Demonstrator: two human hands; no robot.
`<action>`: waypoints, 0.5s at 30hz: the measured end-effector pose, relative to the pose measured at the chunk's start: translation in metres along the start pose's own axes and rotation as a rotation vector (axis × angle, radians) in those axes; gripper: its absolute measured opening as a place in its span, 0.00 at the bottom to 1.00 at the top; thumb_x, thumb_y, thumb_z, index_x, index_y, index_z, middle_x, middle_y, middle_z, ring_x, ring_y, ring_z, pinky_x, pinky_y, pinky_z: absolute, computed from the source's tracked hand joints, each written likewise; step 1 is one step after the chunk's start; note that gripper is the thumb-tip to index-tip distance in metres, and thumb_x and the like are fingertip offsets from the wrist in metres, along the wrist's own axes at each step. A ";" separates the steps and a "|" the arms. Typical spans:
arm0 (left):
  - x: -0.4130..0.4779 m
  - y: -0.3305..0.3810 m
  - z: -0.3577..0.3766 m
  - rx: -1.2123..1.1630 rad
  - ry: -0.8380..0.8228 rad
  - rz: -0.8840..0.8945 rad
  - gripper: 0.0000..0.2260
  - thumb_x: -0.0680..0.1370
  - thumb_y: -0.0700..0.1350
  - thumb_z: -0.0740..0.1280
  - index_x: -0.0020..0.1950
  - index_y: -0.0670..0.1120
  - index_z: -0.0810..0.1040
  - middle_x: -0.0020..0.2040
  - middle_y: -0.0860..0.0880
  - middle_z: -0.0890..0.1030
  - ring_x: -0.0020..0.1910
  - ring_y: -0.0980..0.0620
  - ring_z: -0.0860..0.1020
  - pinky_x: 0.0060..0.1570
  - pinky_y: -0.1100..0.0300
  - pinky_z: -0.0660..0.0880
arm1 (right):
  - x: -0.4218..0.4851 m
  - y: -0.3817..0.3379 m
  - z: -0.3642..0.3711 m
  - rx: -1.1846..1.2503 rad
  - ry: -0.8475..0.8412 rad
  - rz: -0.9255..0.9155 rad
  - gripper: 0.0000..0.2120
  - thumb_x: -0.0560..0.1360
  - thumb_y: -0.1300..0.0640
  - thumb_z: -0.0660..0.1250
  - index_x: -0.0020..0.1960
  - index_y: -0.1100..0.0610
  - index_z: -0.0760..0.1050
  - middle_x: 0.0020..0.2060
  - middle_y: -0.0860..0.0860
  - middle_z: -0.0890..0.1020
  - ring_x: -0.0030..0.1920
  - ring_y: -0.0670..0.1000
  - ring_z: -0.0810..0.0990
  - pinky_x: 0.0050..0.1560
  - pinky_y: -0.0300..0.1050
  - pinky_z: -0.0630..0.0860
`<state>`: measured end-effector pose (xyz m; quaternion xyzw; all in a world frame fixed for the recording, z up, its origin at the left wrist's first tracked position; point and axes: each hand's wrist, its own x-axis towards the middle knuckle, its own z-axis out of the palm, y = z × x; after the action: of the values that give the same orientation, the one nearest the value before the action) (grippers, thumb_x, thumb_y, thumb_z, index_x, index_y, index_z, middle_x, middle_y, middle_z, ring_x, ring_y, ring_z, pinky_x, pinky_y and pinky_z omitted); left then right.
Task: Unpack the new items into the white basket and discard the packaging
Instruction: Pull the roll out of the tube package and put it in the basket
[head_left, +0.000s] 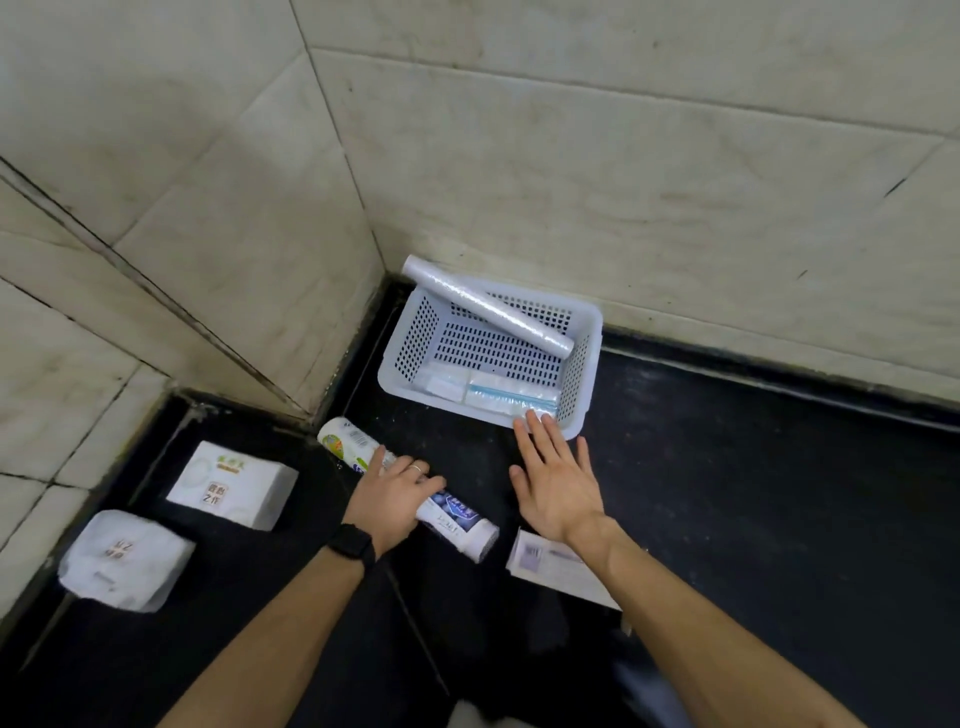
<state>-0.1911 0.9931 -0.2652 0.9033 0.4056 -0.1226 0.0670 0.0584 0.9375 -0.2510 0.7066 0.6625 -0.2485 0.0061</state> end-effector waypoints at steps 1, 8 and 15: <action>-0.004 0.003 -0.007 -0.076 0.022 -0.051 0.24 0.61 0.50 0.77 0.56 0.56 0.80 0.51 0.52 0.81 0.54 0.46 0.79 0.64 0.38 0.69 | 0.001 -0.001 -0.007 0.089 -0.016 0.003 0.29 0.84 0.45 0.47 0.81 0.49 0.41 0.80 0.45 0.40 0.79 0.47 0.35 0.79 0.59 0.42; -0.031 0.033 -0.058 -0.579 0.357 -0.346 0.28 0.67 0.55 0.71 0.67 0.57 0.75 0.57 0.56 0.76 0.53 0.54 0.72 0.57 0.58 0.70 | -0.041 0.002 -0.075 0.985 0.080 0.097 0.15 0.80 0.40 0.61 0.65 0.39 0.75 0.63 0.43 0.80 0.63 0.45 0.79 0.67 0.45 0.71; -0.037 0.074 -0.084 -0.554 0.343 -0.363 0.30 0.64 0.58 0.70 0.66 0.61 0.73 0.51 0.55 0.72 0.49 0.55 0.68 0.53 0.58 0.70 | -0.105 -0.001 -0.084 1.253 0.030 -0.015 0.28 0.72 0.39 0.66 0.70 0.41 0.69 0.58 0.46 0.83 0.52 0.48 0.86 0.54 0.47 0.81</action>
<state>-0.1459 0.9362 -0.1728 0.7718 0.5822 0.1352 0.2171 0.0858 0.8681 -0.1397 0.5746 0.3961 -0.5798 -0.4204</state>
